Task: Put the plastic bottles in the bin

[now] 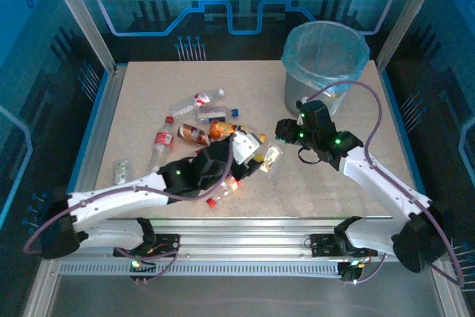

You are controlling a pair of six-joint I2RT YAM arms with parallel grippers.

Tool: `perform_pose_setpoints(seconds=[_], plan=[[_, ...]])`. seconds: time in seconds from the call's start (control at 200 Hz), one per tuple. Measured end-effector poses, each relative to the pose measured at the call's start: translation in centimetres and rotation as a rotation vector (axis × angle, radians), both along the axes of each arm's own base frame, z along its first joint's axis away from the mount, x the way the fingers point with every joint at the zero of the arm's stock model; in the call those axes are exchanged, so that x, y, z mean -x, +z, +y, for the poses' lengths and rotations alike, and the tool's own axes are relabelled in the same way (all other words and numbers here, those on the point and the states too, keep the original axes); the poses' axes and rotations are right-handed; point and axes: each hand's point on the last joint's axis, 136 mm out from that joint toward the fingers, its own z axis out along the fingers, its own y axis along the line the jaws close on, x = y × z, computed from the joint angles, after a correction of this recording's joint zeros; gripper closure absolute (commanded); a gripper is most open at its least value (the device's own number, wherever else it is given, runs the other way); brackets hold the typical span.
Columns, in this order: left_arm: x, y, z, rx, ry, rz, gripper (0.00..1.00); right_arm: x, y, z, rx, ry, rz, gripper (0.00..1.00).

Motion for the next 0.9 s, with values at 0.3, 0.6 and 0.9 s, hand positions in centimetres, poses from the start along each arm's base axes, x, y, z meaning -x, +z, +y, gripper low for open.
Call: perform_pose_setpoints(seconds=[0.3, 0.6, 0.9], plan=[[-1.1, 4.4, 3.7, 0.131, 0.124, -0.049, 0.34, -0.9, 15.1, 1.6, 0.237, -0.005, -0.420, 0.82], [-2.0, 5.5, 4.3, 0.171, 0.169, -0.032, 0.34, -4.4, 26.0, 0.4, 0.457, -0.149, -0.696, 0.82], [-2.4, 6.3, 4.0, 0.187, 0.174, -0.033, 0.34, -11.4, 30.8, -1.4, 0.652, -0.312, -0.731, 0.82]])
